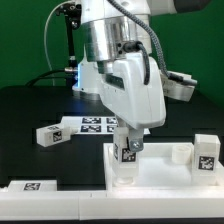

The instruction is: Assemble square table

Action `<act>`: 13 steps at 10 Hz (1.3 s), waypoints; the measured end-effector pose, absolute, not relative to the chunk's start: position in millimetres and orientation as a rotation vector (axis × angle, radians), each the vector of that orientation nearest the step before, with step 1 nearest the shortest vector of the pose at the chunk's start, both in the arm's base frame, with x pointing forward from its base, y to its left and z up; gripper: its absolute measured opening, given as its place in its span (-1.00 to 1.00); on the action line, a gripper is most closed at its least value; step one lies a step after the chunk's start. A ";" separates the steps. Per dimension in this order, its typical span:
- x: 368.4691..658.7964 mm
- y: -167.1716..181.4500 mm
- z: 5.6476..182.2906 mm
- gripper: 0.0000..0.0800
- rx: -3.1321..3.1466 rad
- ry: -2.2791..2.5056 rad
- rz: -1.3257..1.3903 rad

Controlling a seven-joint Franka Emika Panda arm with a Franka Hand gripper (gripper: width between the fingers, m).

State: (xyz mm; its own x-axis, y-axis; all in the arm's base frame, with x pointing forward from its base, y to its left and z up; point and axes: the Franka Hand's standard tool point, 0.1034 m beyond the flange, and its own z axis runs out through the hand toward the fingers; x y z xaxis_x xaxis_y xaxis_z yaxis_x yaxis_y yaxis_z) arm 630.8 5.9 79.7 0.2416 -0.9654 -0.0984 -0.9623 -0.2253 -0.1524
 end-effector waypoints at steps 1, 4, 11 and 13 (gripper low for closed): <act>630.9 4.6 80.2 -0.15 -2.478 1.643 -0.052; 632.3 5.3 81.9 0.60 -2.885 0.954 -0.128; 636.3 -1.1 82.0 0.40 -3.108 0.024 -0.209; 636.1 -0.5 81.4 -0.10 -3.092 0.204 -0.205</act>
Offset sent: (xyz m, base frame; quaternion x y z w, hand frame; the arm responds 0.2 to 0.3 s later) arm 0.0016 -0.0008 0.0051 -0.0343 0.0018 -0.4145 0.9094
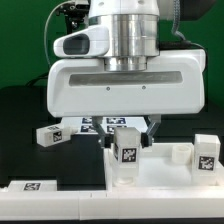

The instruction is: Assemble square table

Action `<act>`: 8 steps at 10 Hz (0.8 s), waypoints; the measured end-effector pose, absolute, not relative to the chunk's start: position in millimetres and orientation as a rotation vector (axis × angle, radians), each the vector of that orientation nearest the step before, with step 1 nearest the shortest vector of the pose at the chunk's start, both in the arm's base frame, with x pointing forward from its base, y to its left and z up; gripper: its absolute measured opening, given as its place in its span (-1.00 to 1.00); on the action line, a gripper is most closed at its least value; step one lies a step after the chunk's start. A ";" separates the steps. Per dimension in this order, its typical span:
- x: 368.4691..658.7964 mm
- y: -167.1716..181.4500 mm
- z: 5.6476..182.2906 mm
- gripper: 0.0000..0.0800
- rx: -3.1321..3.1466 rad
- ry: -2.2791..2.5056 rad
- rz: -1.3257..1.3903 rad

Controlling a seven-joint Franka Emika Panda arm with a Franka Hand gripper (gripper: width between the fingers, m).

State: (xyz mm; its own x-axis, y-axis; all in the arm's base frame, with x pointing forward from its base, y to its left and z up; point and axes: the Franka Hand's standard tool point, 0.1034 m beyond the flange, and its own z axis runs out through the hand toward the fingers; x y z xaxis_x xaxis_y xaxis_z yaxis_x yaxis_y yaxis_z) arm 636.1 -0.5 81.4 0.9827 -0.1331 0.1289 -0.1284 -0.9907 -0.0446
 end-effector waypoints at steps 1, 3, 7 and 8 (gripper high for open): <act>636.0 -1.0 81.2 -0.29 -3.084 0.275 -0.203; 637.2 -1.9 80.8 -0.29 -3.027 0.626 -0.200; 635.3 -8.6 79.2 -0.29 -2.573 1.591 -0.126; 633.5 -10.6 78.6 -0.29 -2.456 1.704 -0.121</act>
Offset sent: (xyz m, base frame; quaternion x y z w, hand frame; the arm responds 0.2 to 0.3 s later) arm 0.0137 -0.0073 -0.0096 -0.0481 0.0036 0.3136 0.9483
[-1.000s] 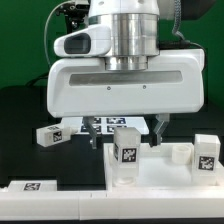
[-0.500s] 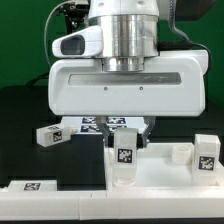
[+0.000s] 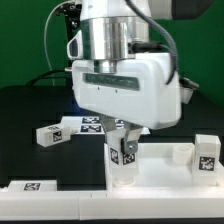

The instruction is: Assemble square table

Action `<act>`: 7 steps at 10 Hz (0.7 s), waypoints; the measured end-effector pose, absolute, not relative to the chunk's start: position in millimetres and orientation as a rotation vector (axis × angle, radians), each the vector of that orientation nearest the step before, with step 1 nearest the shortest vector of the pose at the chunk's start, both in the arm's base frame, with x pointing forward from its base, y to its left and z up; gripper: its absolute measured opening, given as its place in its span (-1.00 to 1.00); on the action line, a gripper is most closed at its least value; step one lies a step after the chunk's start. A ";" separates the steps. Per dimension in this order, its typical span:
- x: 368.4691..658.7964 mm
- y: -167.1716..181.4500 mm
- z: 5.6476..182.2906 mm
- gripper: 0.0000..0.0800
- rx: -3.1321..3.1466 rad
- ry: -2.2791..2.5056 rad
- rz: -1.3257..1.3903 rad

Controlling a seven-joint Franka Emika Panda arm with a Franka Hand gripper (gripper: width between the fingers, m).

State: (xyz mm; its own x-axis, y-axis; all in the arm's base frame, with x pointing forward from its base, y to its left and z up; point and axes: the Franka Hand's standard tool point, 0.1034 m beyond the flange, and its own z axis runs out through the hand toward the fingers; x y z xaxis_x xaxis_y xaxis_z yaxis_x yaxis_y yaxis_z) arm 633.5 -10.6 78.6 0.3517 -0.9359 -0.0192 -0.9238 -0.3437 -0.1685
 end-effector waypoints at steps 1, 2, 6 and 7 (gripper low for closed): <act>633.2 -10.9 78.5 -0.29 -2.431 1.739 -0.119; 633.2 -11.1 78.5 -0.29 -2.433 1.740 -0.119; 635.9 -1.6 83.1 0.55 -2.864 0.990 -0.183; 635.5 0.5 85.5 0.60 -2.928 0.800 -0.194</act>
Offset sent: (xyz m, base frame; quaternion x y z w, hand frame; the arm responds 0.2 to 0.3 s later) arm -0.0007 0.0035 0.0049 -0.0417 0.0324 -0.2528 0.9661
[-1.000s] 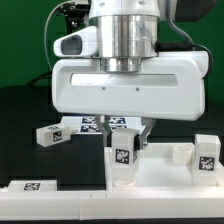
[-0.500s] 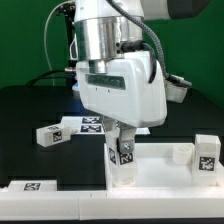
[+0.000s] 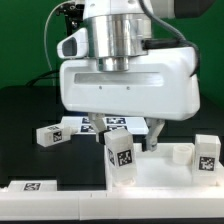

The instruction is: Assemble square table

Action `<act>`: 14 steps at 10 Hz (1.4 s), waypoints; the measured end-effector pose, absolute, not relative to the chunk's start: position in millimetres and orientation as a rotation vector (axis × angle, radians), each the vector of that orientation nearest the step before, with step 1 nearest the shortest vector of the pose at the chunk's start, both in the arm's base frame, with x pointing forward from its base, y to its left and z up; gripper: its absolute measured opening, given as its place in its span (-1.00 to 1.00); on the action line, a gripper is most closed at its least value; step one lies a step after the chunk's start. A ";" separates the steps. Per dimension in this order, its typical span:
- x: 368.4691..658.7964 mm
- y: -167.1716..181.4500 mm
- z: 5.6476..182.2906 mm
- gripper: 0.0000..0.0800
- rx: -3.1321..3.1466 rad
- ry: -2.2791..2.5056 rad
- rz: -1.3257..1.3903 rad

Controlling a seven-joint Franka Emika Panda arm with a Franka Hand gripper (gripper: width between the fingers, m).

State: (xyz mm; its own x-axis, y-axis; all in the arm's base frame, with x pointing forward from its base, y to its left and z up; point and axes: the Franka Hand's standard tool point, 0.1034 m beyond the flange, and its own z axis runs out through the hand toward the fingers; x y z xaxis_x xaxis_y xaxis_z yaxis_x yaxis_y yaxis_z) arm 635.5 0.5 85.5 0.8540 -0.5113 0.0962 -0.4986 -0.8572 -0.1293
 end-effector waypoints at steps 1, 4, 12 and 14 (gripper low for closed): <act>635.5 -0.3 85.4 0.60 -2.963 0.690 -0.200; 639.1 2.0 86.9 0.62 -3.095 0.171 -0.248; 639.9 -0.9 85.8 -0.29 -3.076 0.354 -0.255; 638.7 -4.1 84.7 -0.29 -2.958 0.866 -0.266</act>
Offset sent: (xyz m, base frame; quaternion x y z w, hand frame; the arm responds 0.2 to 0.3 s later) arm 0.0084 0.0156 0.0045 -0.0518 0.0551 -0.4025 0.9123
